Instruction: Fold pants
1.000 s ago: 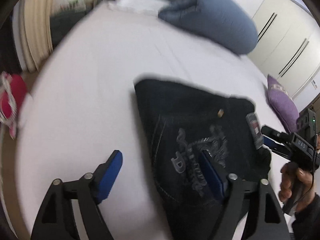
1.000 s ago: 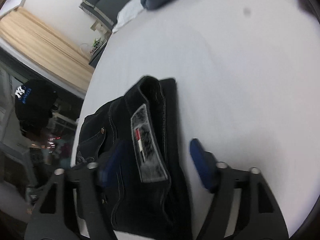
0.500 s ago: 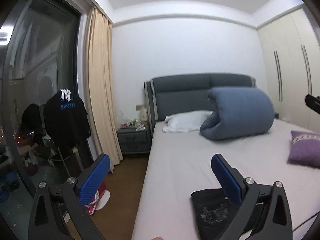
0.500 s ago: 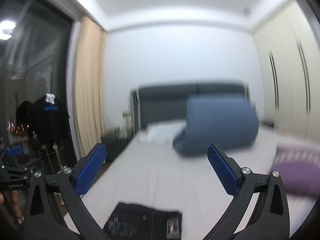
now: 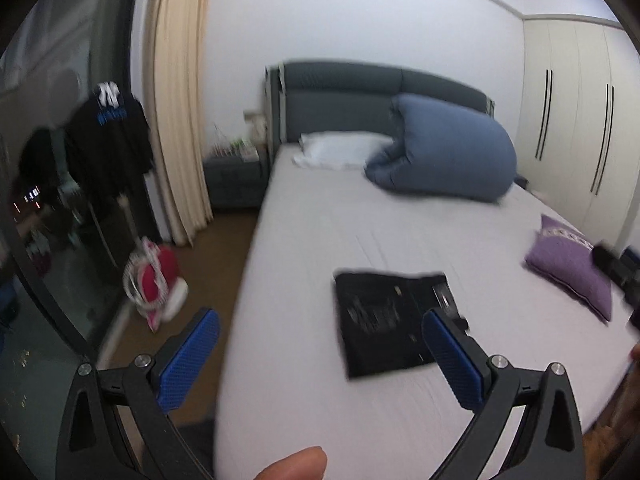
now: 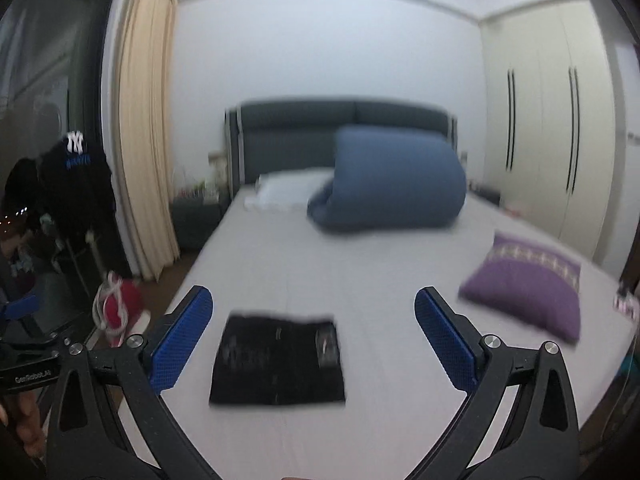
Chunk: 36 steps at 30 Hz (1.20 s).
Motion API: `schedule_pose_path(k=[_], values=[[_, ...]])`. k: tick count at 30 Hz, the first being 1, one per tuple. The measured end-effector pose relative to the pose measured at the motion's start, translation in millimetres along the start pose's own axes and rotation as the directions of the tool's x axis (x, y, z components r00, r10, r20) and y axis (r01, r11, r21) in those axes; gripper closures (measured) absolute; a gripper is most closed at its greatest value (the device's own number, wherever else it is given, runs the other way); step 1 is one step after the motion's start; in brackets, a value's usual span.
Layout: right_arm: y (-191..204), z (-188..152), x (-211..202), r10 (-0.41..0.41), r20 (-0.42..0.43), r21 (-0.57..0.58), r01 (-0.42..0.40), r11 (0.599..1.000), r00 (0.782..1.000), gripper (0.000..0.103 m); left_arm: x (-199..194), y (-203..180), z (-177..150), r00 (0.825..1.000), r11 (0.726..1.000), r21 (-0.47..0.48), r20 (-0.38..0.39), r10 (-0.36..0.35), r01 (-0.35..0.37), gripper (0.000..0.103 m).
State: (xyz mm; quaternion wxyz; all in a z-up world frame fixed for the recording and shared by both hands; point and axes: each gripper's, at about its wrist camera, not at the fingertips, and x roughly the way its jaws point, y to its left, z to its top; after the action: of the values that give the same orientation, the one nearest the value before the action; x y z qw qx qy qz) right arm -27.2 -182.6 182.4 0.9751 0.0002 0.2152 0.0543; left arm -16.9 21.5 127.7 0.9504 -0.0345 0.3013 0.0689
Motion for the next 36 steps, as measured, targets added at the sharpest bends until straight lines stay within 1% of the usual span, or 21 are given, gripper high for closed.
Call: schedule_pose_path(k=[3,4,8,10,11,16,18,20,36], values=[[1,-31,12,-0.017,-0.089,-0.001,0.017,1.000,0.996,0.000,15,-10,-16,0.999,1.000,0.013,-0.048,-0.011,0.012,0.000],[10,-40,13,-0.018,-0.117,0.006,0.019,1.000,0.993,0.000,17,-13,-20,0.998,1.000,0.016,-0.056,-0.015,0.016,0.000],[1,-59,21,-0.028,-0.210,0.054,0.040,0.998,0.977,0.000,30,-17,-28,0.997,1.000,0.002,-0.079,-0.024,0.025,0.000],[-9,-71,54,-0.036,-0.240,0.060,0.052,0.997,0.970,0.000,34,-19,-31,0.997,1.000,0.011,-0.080,-0.015,0.016,0.000],[-10,-75,55,-0.038,-0.251,0.059,0.055,0.997,0.967,0.000,36,-19,-32,0.997,1.000,0.012,-0.081,-0.013,0.014,0.000],[-12,-89,112,-0.038,-0.270,0.046,0.052,0.998,0.962,0.000,48,-19,-37,0.994,1.000,0.007,-0.108,-0.008,0.009,0.000],[-12,-91,120,-0.036,-0.276,0.045,0.051,0.998,0.961,0.000,51,-19,-38,0.994,1.000,0.012,-0.112,-0.004,0.006,0.000],[-11,-90,140,-0.035,-0.280,0.041,0.049,0.998,0.959,0.000,52,-19,-38,0.993,1.000,0.013,-0.118,-0.004,0.005,0.000],[-2,-81,132,-0.038,-0.290,0.018,0.045,0.999,0.956,0.000,57,-21,-42,0.990,1.000,0.020,-0.142,-0.006,0.009,0.000]])
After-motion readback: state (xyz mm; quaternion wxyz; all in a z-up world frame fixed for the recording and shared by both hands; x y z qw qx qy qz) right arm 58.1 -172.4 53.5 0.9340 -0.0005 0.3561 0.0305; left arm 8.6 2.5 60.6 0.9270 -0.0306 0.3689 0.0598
